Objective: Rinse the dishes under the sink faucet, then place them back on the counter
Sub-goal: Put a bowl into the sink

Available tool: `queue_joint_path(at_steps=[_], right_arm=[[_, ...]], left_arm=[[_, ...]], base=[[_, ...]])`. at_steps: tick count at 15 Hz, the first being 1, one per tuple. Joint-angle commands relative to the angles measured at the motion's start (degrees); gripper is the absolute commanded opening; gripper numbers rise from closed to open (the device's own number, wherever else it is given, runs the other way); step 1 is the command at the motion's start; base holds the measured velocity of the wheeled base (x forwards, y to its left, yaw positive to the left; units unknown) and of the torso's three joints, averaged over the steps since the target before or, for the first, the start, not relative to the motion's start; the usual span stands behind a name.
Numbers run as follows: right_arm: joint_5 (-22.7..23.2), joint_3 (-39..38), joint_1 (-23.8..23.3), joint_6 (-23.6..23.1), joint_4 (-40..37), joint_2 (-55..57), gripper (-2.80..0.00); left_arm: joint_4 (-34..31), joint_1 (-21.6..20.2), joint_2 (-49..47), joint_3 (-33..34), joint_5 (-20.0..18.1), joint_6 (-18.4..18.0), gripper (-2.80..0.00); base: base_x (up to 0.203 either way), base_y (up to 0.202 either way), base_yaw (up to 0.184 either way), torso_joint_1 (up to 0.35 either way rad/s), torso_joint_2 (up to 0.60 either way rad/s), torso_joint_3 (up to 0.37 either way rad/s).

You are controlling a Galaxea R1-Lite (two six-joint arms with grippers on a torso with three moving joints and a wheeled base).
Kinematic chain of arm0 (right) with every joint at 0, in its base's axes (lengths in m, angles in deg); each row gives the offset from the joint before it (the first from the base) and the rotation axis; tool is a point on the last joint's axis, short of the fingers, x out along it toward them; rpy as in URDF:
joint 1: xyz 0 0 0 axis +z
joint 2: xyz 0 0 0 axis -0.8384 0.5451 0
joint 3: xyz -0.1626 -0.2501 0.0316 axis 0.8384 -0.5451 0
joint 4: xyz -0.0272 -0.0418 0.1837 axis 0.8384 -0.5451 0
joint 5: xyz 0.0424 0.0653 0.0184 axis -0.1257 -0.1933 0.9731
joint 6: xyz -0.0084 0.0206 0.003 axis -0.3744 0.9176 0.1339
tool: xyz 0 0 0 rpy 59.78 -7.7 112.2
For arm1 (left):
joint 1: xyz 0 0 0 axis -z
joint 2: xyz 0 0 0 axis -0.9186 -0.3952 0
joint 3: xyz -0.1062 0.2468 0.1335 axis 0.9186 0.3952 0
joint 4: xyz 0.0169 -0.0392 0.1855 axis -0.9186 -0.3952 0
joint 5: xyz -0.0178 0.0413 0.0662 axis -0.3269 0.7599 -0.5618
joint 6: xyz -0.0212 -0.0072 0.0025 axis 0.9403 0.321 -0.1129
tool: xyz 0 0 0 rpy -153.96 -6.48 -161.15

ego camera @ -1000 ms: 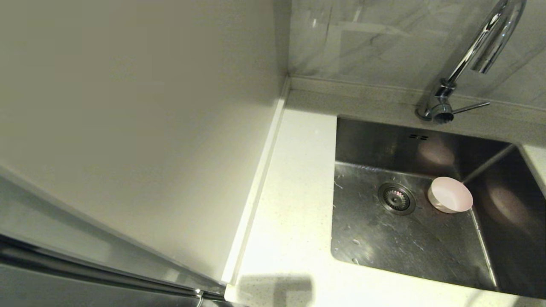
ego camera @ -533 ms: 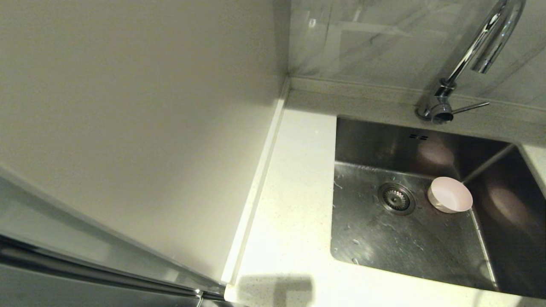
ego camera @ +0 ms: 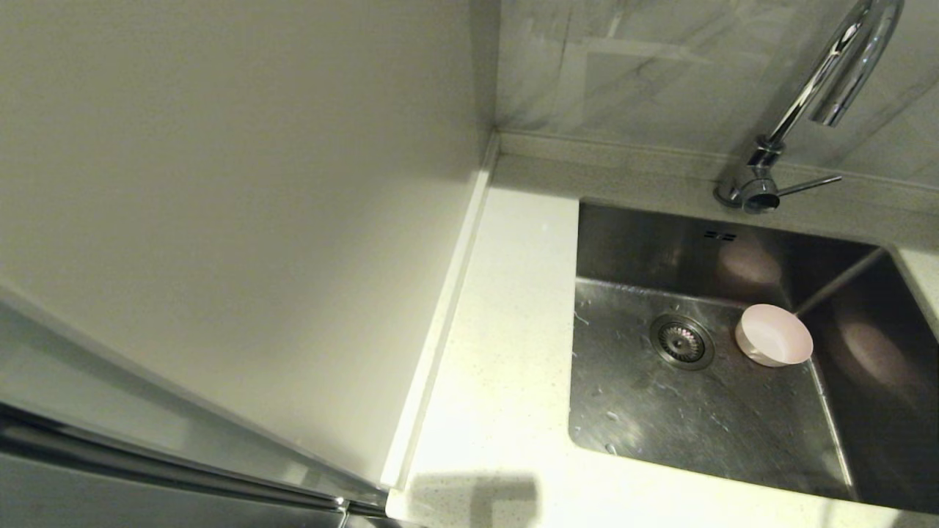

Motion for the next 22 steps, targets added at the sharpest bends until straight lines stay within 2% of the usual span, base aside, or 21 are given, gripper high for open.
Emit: queue_joint_path(at_steps=[1, 5, 11, 12, 13, 22], right_arm=[[2.99, -0.10, 0.00, -0.06, -2.28, 1.41, 0.00], [6.00, 0.00, 0.00, -2.10, -2.67, 3.45, 0.00], [6.39, -1.24, 0.00, -3.55, -2.67, 5.09, 0.00], [6.37, -1.62, 0.00, -3.58, -2.67, 5.28, -1.51], [6.29, -1.85, 0.00, -3.66, -2.67, 5.60, -2.80], [6.28, -2.46, 0.00, -3.67, -2.49, 6.07, -2.80]], left_arm=[[0.02, -0.01, 0.00, 0.09, 0.00, -0.03, -2.80], [0.02, -0.01, 0.00, 0.17, 0.00, -0.03, -2.80], [0.02, -0.01, 0.00, 0.18, 0.00, -0.03, -2.80], [0.02, -0.01, 0.00, 0.18, 0.00, -0.03, -2.80], [0.02, -0.01, 0.00, 0.18, 0.00, -0.11, -2.80], [0.02, -0.01, 0.00, 0.09, 0.00, -0.03, -2.80]], base=[[0.000, 0.000, 0.000, 0.000, 0.00, 0.000], [0.000, 0.000, 0.000, 0.000, 0.00, 0.000], [0.000, 0.000, 0.000, 0.000, 0.00, 0.000], [0.000, 0.000, 0.000, 0.000, 0.00, 0.000], [0.000, 0.000, 0.000, 0.000, 0.00, 0.000], [0.000, 0.000, 0.000, 0.000, 0.00, 0.000]])
